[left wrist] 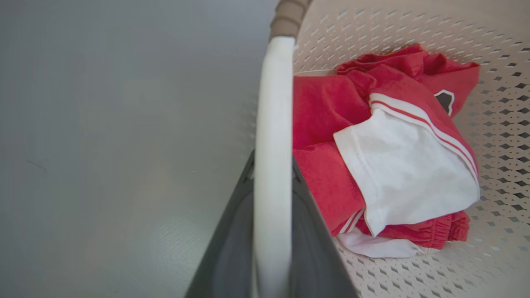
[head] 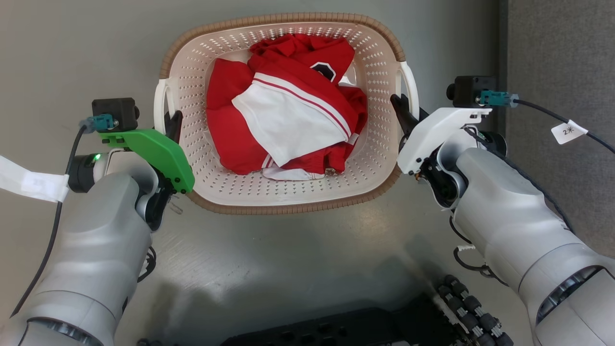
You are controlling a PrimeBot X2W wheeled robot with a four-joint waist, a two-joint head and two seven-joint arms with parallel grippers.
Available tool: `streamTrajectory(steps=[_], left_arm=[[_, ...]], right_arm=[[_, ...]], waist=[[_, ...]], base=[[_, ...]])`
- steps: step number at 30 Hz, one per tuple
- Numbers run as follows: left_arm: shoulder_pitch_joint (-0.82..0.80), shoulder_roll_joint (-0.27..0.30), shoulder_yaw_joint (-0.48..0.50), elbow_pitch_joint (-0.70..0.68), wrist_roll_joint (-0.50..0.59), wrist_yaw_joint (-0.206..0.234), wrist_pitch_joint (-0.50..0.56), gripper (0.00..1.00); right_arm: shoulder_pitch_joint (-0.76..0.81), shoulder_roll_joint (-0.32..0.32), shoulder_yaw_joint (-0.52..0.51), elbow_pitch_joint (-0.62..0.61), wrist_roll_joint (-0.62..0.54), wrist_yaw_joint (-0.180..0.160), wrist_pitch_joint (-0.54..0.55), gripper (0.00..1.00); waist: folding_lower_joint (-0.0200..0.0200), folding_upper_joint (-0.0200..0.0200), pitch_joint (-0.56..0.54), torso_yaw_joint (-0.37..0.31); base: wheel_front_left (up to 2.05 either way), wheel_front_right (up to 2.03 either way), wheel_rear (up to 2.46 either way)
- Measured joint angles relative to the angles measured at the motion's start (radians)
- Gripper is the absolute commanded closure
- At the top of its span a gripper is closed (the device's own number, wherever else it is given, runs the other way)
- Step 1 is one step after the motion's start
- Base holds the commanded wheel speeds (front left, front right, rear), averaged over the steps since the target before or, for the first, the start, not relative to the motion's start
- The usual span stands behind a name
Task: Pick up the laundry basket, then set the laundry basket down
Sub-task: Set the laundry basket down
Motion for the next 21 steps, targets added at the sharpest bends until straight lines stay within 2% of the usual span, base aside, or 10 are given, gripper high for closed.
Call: streamTrajectory(steps=[14,15,16,17,18,21], left_arm=[[-0.016,-0.012,-0.006,0.026,0.0,-0.001,-0.023,1.0],[-0.017,-0.012,-0.007,0.026,0.0,-0.001,-0.023,1.0],[-0.017,-0.013,-0.008,0.027,-0.001,-0.001,-0.023,0.98],[-0.018,-0.014,-0.01,0.028,-0.002,-0.001,-0.023,0.51],[-0.019,-0.014,-0.011,0.031,-0.002,-0.001,-0.018,0.0],[-0.018,-0.022,-0.016,0.044,-0.01,-0.001,-0.005,0.0]], right_arm=[[0.0,-0.006,0.026,0.007,0.024,0.0,-0.008,1.0],[0.0,-0.006,0.027,0.009,0.025,0.0,-0.008,0.83],[-0.001,-0.005,0.027,0.012,0.025,0.0,-0.008,0.58],[-0.003,-0.005,0.028,0.017,0.026,0.004,-0.008,0.0],[-0.004,-0.004,0.029,0.021,0.026,0.011,-0.008,0.0],[-0.006,-0.004,0.03,0.032,0.027,0.011,-0.008,0.0]], waist=[[-0.0001,0.0,0.023,0.004],[-0.0001,0.0,0.023,0.004],[-0.0001,0.0,0.024,0.004],[-0.0002,0.0,0.024,0.004],[-0.0001,0.0,0.024,0.004],[-0.0001,0.0,0.023,0.005]], base=[[0.0,0.0,0.0],[0.0,0.0,0.0],[0.0,0.0,0.0],[0.0,0.0,0.0],[0.0,0.0,0.0],[0.0,0.0,0.0]])
